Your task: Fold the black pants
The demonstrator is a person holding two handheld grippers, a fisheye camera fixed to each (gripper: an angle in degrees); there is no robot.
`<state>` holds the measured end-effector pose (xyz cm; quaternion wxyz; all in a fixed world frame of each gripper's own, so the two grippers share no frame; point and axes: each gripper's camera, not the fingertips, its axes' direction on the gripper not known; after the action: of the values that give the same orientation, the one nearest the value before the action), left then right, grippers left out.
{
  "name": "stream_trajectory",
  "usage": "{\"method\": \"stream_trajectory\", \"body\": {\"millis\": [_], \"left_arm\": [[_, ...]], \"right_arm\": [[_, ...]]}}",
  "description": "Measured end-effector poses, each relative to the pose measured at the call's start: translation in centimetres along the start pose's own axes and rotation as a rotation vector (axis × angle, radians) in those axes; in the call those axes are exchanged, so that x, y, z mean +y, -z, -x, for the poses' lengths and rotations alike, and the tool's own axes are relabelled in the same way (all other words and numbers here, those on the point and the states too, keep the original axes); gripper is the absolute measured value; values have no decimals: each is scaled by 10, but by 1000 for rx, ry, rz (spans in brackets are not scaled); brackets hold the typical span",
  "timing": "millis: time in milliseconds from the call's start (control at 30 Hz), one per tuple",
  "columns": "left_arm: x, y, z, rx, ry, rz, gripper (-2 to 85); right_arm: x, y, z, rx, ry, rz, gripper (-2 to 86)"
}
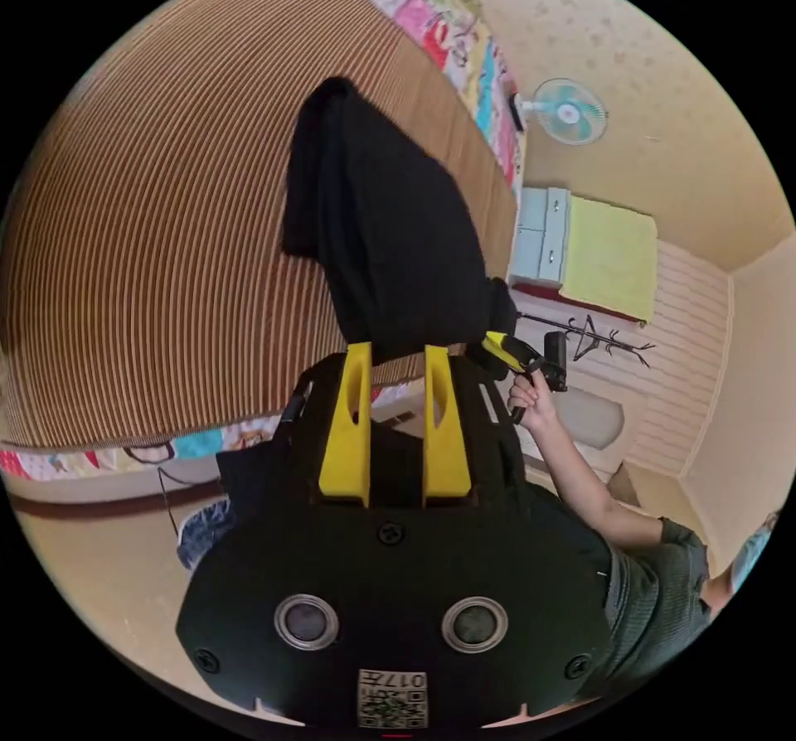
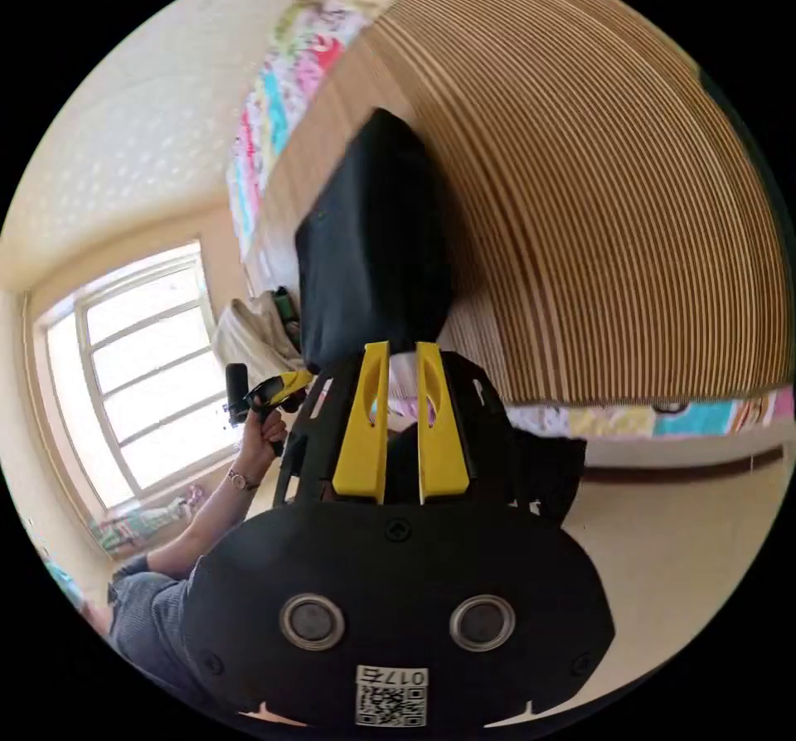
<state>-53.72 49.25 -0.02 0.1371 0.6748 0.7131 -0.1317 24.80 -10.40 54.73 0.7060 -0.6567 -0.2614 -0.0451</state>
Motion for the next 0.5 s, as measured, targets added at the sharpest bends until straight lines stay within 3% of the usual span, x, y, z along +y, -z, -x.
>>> {"method": "stream_trajectory", "body": {"millis": [133, 200, 333, 500], "left_arm": [[7, -17, 49, 183, 61, -22, 73], [-10, -9, 53, 170, 47, -51, 84], [-82, 13, 44, 62, -74, -111, 117], [-171, 30, 43, 52, -215, -229, 160]], "right_arm": [[13, -9, -51, -94, -126, 46, 68], [2, -3, -49, -118, -104, 15, 84], [-58, 4, -12, -79, 62, -16, 127], [-142, 0, 35, -38, 270, -71, 199]]}}
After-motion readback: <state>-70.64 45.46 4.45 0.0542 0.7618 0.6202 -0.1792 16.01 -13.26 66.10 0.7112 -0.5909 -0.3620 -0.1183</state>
